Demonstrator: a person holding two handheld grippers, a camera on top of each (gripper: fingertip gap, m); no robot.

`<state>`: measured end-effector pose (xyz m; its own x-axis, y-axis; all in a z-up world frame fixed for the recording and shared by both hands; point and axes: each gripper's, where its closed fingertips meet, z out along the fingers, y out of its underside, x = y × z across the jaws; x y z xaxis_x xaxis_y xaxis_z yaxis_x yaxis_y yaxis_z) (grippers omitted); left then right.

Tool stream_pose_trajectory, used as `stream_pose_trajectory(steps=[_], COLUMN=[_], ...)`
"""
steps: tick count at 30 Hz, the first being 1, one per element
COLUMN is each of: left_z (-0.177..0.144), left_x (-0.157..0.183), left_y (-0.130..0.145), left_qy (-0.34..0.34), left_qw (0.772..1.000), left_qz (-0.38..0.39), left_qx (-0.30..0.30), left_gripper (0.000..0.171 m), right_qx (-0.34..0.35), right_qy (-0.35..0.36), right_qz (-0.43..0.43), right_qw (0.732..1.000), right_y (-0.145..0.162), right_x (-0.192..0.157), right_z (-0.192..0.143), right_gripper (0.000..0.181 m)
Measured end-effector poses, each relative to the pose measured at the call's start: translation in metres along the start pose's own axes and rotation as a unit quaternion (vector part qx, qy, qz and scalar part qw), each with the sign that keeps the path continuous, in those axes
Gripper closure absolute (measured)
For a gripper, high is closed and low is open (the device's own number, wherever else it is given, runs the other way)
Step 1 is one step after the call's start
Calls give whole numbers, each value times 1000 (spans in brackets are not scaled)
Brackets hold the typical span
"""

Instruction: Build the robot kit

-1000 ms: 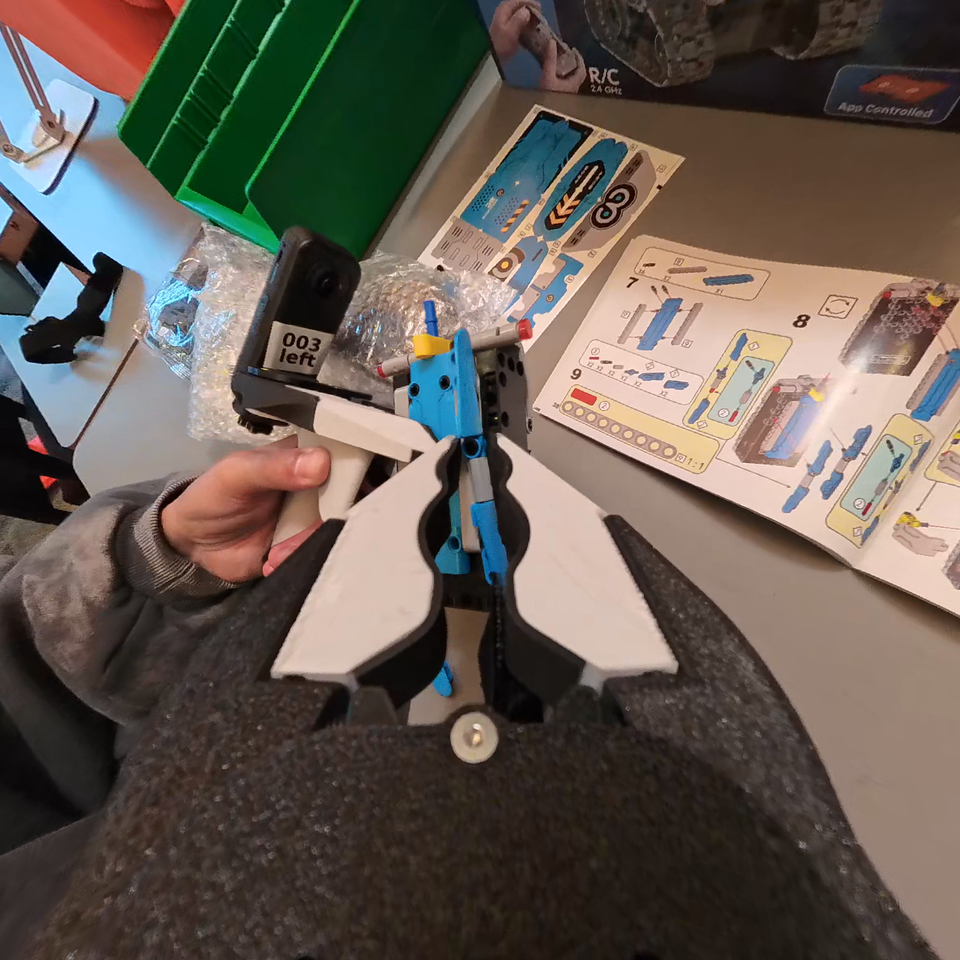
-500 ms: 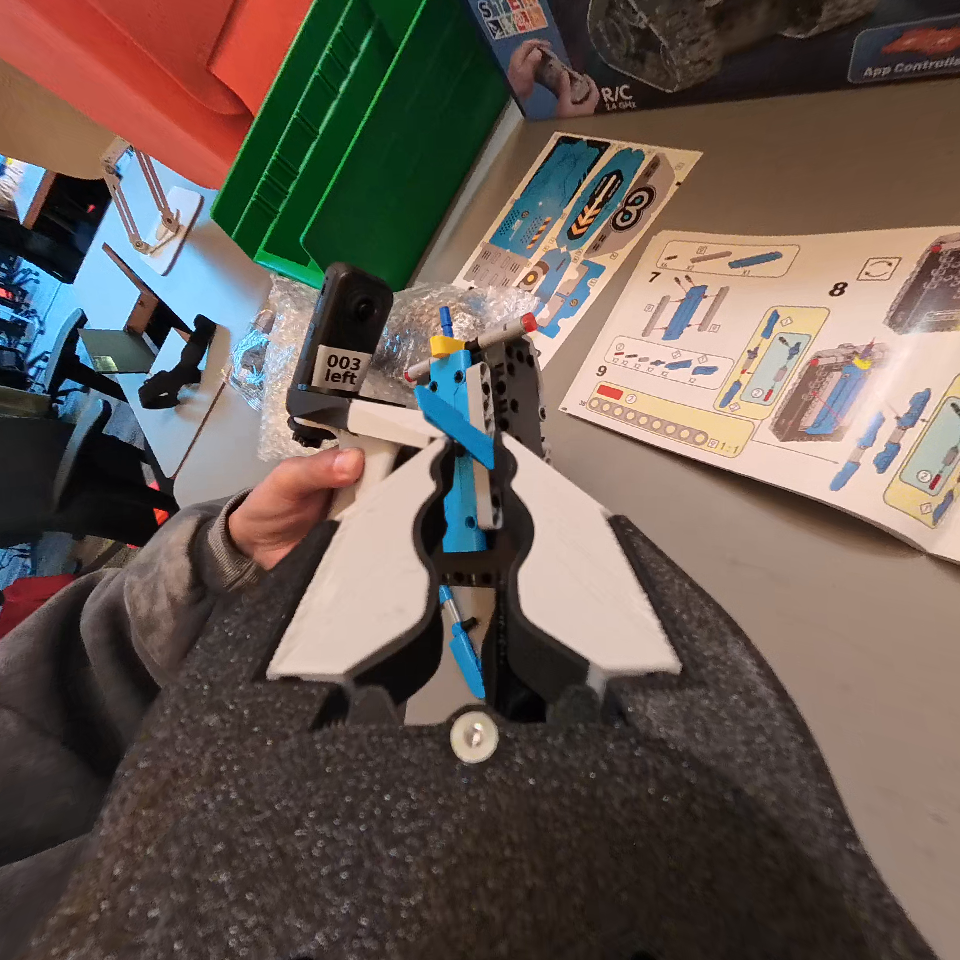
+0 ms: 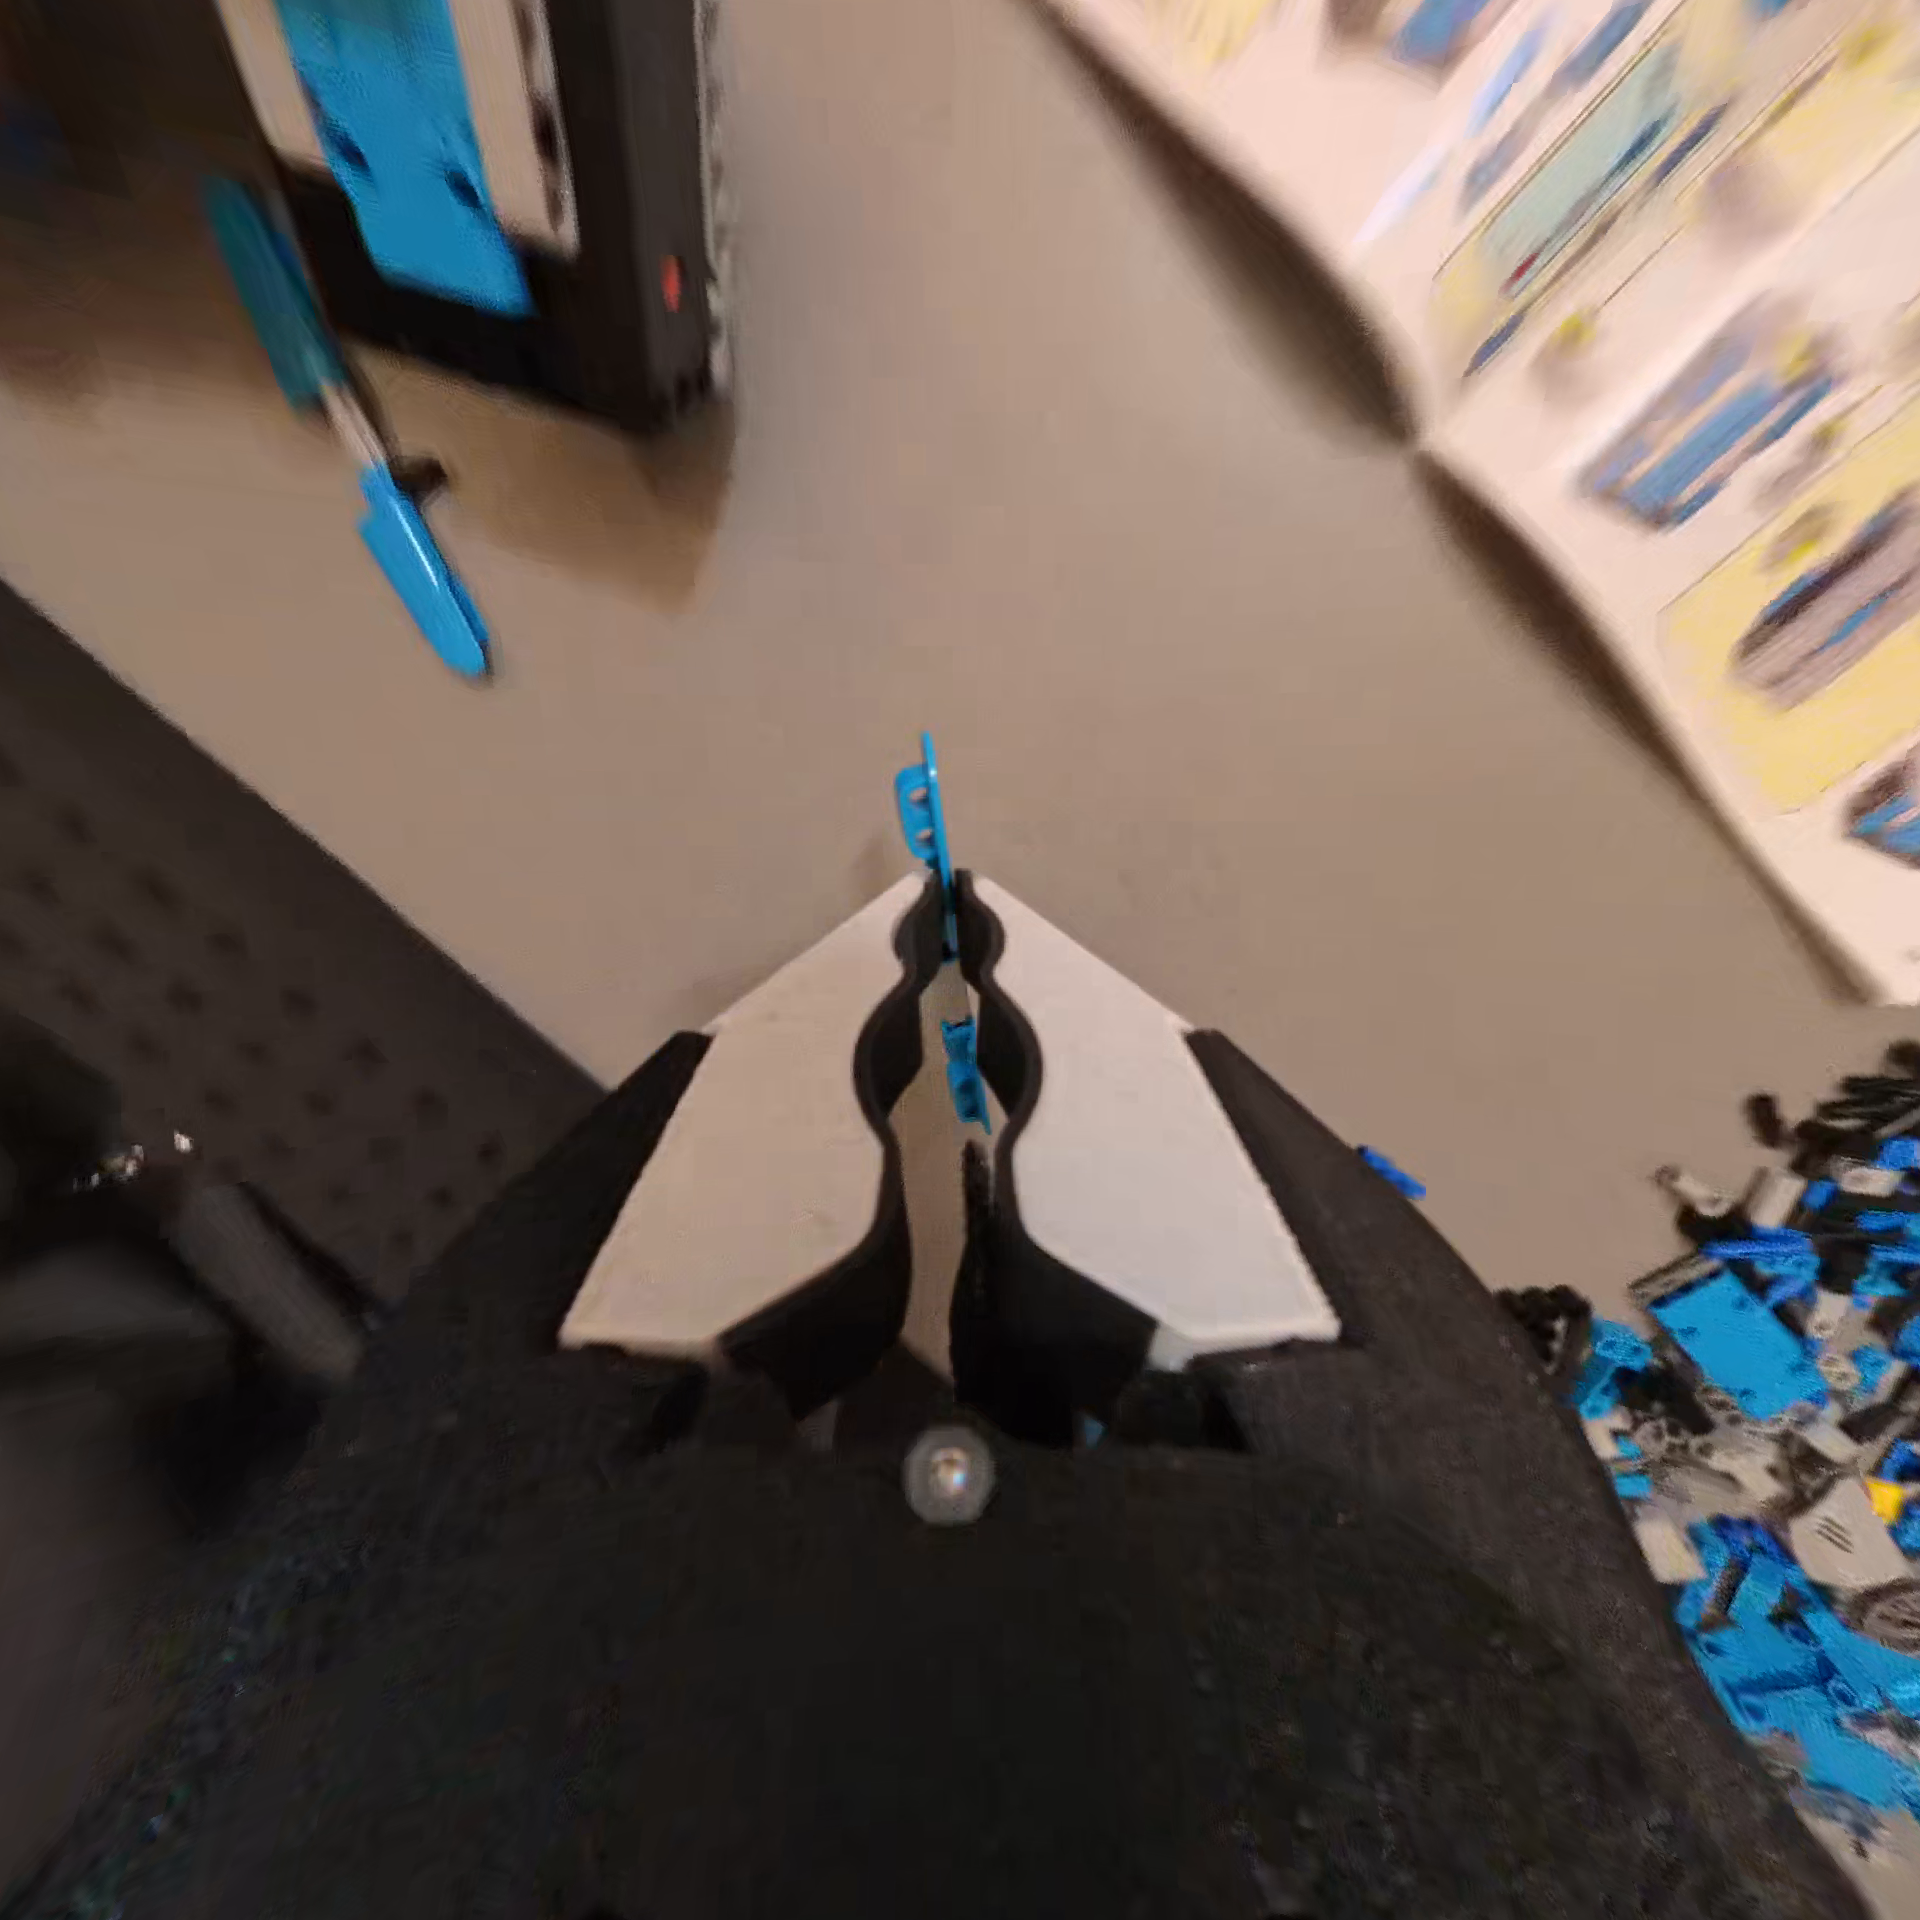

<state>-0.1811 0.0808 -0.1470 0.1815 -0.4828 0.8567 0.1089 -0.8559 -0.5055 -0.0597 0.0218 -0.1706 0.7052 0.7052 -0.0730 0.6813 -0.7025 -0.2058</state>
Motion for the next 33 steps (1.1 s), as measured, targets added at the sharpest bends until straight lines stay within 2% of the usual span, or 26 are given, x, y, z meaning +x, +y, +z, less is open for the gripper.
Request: stream_pose_trajectory(steps=[2,5,11,19,22,24,26,28,31,33], left_z=[2,3,5,8,11,14,17,19,21,21], left_x=[-1,-3,-4,-2,5,10,16,18,14,12], left_y=[3,6,8,13,15,15,17,19,24,24], left_qy=[-3,-4,-3,-6,4,-2,1,10,19,20], left_qw=[1000,1000,1000,1000,999,997,996,997,999,999], left_qz=[4,1,0,13,38,73,92,77,37,22], left_qx=[-6,-11,-16,-28,-28,-23,-20,-19,-27,-27], left_gripper=[127,127,127,127,127,127,127,127,127,127], right_qx=[-30,-27,21,90,194,315,396,416,413,387], right_qy=[-6,-30,-72,-96,-102,-114,-144,-120,-55,-48], right_qz=[-1,7,-20,-46,-24,41,94,111,116,124], right_qw=[1000,999,997,990,975,941,902,895,902,912], right_y=[12,18,27,33,3,-34,-63,-82,-100,-106], right_x=[6,5,-3,-14,-13,-10,-20,-26,-25,-27], right_z=[14,25,38,33,6,-29,-51,-48,-36,-28], right_gripper=[180,179,178,180,180,181,181,181,181,180])
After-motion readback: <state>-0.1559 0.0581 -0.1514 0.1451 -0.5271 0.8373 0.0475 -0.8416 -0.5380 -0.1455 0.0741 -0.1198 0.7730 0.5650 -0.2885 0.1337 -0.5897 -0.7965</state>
